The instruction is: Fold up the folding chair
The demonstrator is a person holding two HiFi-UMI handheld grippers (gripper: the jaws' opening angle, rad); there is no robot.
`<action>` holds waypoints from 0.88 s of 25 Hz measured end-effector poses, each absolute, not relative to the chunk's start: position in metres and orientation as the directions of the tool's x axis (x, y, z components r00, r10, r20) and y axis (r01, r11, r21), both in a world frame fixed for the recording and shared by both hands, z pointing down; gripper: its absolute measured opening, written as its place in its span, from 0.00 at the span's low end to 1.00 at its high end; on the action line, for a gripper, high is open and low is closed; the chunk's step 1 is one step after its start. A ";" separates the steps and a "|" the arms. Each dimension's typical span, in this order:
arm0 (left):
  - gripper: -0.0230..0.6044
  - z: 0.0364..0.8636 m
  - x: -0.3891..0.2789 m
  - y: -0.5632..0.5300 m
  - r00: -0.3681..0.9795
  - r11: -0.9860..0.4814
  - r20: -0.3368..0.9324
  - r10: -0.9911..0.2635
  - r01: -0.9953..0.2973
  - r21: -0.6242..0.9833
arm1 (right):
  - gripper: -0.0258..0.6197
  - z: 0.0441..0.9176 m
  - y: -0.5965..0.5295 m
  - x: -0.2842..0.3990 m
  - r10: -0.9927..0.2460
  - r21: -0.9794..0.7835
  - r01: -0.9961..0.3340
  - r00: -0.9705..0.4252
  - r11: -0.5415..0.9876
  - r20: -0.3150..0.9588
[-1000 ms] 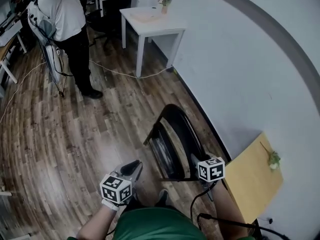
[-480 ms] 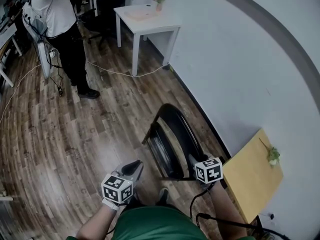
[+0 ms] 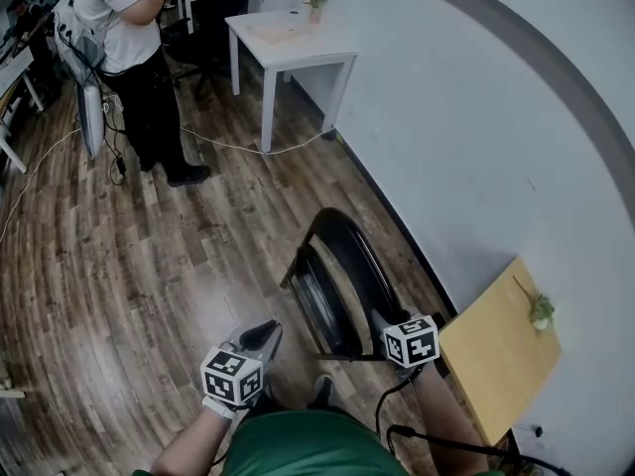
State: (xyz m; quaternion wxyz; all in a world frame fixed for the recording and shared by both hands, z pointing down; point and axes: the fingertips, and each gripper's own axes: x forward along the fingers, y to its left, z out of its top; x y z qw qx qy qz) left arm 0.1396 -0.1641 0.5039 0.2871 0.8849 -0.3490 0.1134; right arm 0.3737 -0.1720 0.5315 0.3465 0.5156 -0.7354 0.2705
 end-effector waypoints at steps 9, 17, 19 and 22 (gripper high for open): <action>0.11 0.507 0.141 -0.165 0.725 -0.584 0.412 -0.552 -0.689 0.429 | 0.17 0.532 -0.174 0.374 -0.564 -0.039 -0.945 -0.227 0.326 0.794; 0.11 0.505 0.148 -0.165 0.724 -0.594 0.412 -0.553 -0.689 0.415 | 0.17 0.532 -0.172 0.374 -0.562 -0.045 -0.942 -0.237 0.333 0.793; 0.11 0.504 0.148 -0.165 0.725 -0.600 0.411 -0.553 -0.688 0.408 | 0.17 0.532 -0.171 0.371 -0.563 -0.041 -0.941 -0.235 0.336 0.792; 0.11 0.503 0.146 -0.164 0.727 -0.610 0.409 -0.552 -0.686 0.396 | 0.17 0.532 -0.170 0.368 -0.564 -0.035 -0.941 -0.231 0.337 0.793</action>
